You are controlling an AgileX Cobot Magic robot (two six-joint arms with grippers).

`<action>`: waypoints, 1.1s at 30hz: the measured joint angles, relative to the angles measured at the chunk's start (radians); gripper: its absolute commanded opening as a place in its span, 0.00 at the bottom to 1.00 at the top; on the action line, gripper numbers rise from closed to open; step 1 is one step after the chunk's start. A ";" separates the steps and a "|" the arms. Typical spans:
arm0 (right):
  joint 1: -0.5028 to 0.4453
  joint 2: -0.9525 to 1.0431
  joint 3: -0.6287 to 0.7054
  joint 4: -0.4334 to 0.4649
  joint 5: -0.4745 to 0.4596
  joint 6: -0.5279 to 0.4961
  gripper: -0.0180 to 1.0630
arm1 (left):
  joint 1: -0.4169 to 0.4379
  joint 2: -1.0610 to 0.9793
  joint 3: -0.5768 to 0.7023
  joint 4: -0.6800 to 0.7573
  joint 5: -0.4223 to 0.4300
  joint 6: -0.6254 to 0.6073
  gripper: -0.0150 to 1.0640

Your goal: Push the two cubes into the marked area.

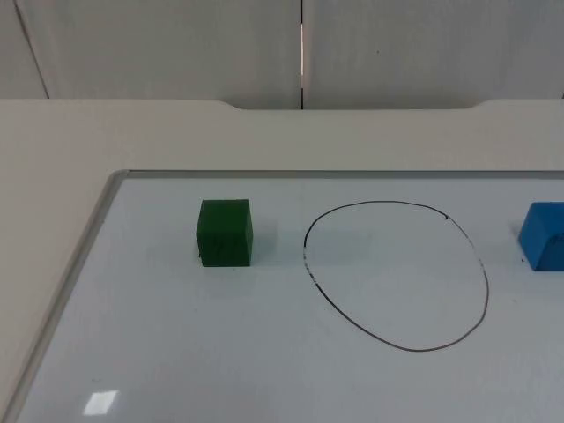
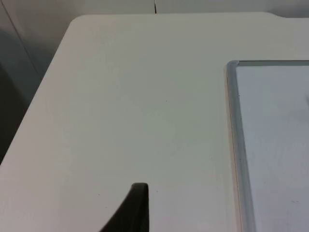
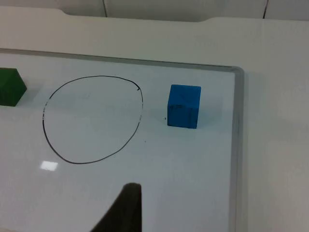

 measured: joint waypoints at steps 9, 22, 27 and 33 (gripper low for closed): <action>0.000 0.000 0.000 0.000 0.000 0.000 0.99 | 0.000 0.072 0.000 0.000 0.000 0.000 0.99; 0.000 0.000 0.000 0.000 0.000 0.000 0.99 | 0.000 0.083 0.000 0.000 0.000 0.000 0.93; 0.000 0.000 0.000 0.000 0.000 0.000 0.99 | 0.000 0.086 -0.002 0.000 -0.006 0.000 0.92; 0.000 0.000 0.000 0.000 0.000 0.000 0.99 | 0.000 0.160 -0.014 -0.020 -0.015 0.000 0.82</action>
